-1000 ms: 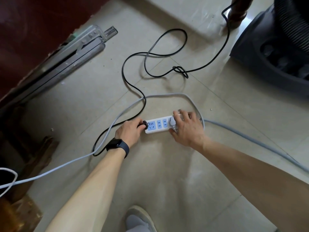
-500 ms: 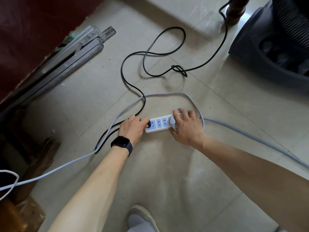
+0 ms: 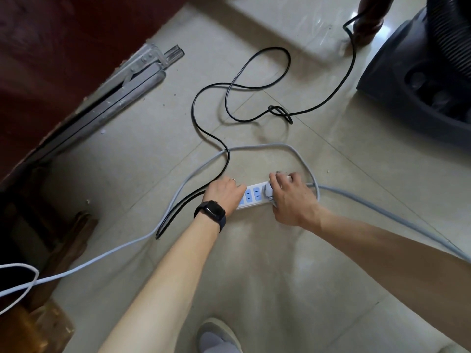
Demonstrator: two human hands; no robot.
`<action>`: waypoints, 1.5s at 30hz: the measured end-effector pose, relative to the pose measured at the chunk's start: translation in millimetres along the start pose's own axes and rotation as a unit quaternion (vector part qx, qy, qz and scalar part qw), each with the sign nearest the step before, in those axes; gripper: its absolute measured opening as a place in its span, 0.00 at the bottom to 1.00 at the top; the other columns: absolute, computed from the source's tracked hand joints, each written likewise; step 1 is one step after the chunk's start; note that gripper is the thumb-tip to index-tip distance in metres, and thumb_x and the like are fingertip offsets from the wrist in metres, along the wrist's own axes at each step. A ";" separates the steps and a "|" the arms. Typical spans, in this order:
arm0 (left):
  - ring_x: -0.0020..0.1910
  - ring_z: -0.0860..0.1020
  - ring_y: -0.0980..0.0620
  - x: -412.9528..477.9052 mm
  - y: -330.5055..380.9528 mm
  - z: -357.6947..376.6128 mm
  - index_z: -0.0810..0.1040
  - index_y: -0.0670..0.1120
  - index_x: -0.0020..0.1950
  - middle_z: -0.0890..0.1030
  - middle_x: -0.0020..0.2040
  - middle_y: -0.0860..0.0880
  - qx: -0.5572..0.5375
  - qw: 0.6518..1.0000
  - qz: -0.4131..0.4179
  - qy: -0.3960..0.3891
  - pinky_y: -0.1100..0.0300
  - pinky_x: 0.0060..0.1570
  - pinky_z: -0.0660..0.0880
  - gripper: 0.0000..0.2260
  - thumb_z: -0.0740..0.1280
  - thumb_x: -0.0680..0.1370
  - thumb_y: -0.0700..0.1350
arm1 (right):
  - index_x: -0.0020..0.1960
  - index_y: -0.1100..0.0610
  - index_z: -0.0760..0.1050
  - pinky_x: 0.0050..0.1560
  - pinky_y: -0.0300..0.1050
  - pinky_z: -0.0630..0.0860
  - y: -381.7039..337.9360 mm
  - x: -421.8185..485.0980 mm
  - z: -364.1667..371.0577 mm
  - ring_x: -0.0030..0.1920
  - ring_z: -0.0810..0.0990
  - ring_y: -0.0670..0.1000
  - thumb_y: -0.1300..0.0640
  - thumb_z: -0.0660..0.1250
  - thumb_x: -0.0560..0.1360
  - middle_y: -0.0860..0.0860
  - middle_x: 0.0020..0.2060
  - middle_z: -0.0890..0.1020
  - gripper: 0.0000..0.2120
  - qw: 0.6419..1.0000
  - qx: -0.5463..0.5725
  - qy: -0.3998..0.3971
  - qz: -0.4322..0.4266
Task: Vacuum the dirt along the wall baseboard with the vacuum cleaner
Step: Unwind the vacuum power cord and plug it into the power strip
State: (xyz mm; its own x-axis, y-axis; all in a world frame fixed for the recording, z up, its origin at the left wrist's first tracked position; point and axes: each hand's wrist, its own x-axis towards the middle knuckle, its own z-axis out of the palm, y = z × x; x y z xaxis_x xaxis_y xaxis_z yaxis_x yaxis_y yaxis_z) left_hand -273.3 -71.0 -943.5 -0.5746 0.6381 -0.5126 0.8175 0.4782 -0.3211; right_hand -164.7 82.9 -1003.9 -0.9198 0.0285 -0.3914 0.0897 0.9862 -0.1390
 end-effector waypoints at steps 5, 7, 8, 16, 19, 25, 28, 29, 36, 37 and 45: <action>0.58 0.73 0.44 3.7 6.3 4.9 0.72 0.45 0.60 0.78 0.55 0.45 -0.003 1.000 0.006 -0.002 0.55 0.39 0.64 0.10 0.55 0.82 0.37 | 0.78 0.66 0.55 0.68 0.54 0.65 4.3 4.2 2.6 0.63 0.73 0.63 0.49 0.58 0.77 0.61 0.73 0.67 0.36 1.000 -0.019 -0.009 -0.019; 0.56 0.74 0.44 2.5 3.9 6.1 0.72 0.45 0.59 0.78 0.54 0.45 -0.010 1.000 0.001 0.000 0.55 0.38 0.63 0.09 0.56 0.82 0.37 | 0.79 0.65 0.53 0.68 0.54 0.68 5.3 4.8 2.4 0.66 0.71 0.63 0.50 0.58 0.77 0.59 0.74 0.65 0.36 1.000 -0.008 -0.016 -0.021; 0.56 0.74 0.44 2.3 2.3 7.2 0.72 0.45 0.58 0.78 0.53 0.45 -0.015 1.000 -0.007 0.000 0.55 0.37 0.63 0.09 0.56 0.81 0.37 | 0.79 0.65 0.53 0.65 0.55 0.71 4.9 6.6 -0.2 0.66 0.70 0.64 0.50 0.59 0.77 0.58 0.74 0.64 0.36 1.000 0.002 -0.018 -0.021; 0.57 0.76 0.45 -0.5 -32.3 20.8 0.75 0.49 0.60 0.80 0.55 0.47 -0.045 0.991 -0.118 -0.053 0.57 0.39 0.66 0.11 0.57 0.81 0.40 | 0.83 0.62 0.48 0.72 0.56 0.69 -15.6 72.2 -30.9 0.77 0.61 0.64 0.52 0.63 0.81 0.57 0.81 0.56 0.38 0.993 0.016 -0.015 -0.116; 0.56 0.78 0.46 -0.5 -45.0 22.6 0.75 0.50 0.60 0.81 0.55 0.48 -0.038 0.986 -0.140 -0.086 0.57 0.40 0.66 0.11 0.58 0.81 0.41 | 0.84 0.57 0.46 0.79 0.57 0.60 -28.1 84.6 -30.4 0.82 0.48 0.63 0.50 0.64 0.82 0.53 0.84 0.51 0.38 0.993 0.032 -0.026 -0.108; 0.59 0.76 0.48 -2.3 -56.7 18.3 0.76 0.50 0.62 0.80 0.58 0.49 -0.001 0.982 -0.152 -0.109 0.56 0.46 0.67 0.13 0.58 0.81 0.42 | 0.84 0.51 0.41 0.79 0.66 0.44 -34.4 87.5 -37.1 0.83 0.42 0.62 0.41 0.72 0.77 0.51 0.84 0.43 0.51 0.993 0.036 -0.058 -0.098; 0.64 0.72 0.49 -12.2 -61.3 -24.2 0.76 0.54 0.64 0.79 0.62 0.52 0.040 0.981 -0.125 -0.145 0.52 0.60 0.66 0.14 0.56 0.82 0.47 | 0.84 0.53 0.47 0.79 0.62 0.52 -15.7 47.3 -78.1 0.83 0.49 0.62 0.44 0.76 0.73 0.54 0.84 0.51 0.52 0.993 0.023 -0.059 -0.097; 0.64 0.72 0.49 -20.2 -58.9 -43.5 0.76 0.55 0.65 0.79 0.62 0.52 0.031 0.982 -0.107 -0.150 0.52 0.60 0.66 0.14 0.56 0.82 0.48 | 0.83 0.54 0.51 0.78 0.60 0.54 -10.5 28.8 -92.6 0.83 0.52 0.61 0.47 0.74 0.74 0.54 0.83 0.55 0.47 0.993 0.042 -0.063 -0.087; 0.68 0.72 0.44 -77.6 12.5 -280.8 0.65 0.60 0.75 0.70 0.72 0.47 -0.221 0.974 0.002 -0.056 0.51 0.63 0.71 0.22 0.59 0.80 0.49 | 0.77 0.54 0.69 0.75 0.50 0.64 61.2 -157.6 -262.7 0.78 0.63 0.59 0.54 0.65 0.81 0.54 0.78 0.67 0.25 0.968 0.237 -0.029 0.082; 0.70 0.70 0.43 -89.1 22.8 -317.6 0.66 0.59 0.75 0.66 0.74 0.46 -0.254 0.966 0.012 -0.050 0.49 0.66 0.70 0.22 0.59 0.80 0.49 | 0.77 0.53 0.69 0.75 0.50 0.64 72.8 -189.8 -292.2 0.77 0.64 0.59 0.53 0.65 0.81 0.54 0.79 0.66 0.24 0.960 0.259 -0.016 0.109; 0.73 0.67 0.48 -182.4 70.0 -584.1 0.70 0.58 0.71 0.62 0.77 0.49 -0.386 0.918 0.085 0.031 0.51 0.68 0.69 0.20 0.63 0.79 0.51 | 0.70 0.53 0.77 0.71 0.38 0.62 156.7 -421.5 -509.5 0.70 0.72 0.53 0.53 0.68 0.80 0.49 0.71 0.76 0.19 0.886 0.358 0.130 0.263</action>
State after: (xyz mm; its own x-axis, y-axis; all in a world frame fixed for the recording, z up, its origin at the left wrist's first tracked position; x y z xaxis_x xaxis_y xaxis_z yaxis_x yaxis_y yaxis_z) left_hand -134.7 198.6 -407.3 -0.4614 0.7649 -0.4496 0.6371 0.6383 0.4321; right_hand 42.4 308.5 -397.3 -0.7269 0.5828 -0.3632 0.6664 0.4709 -0.5781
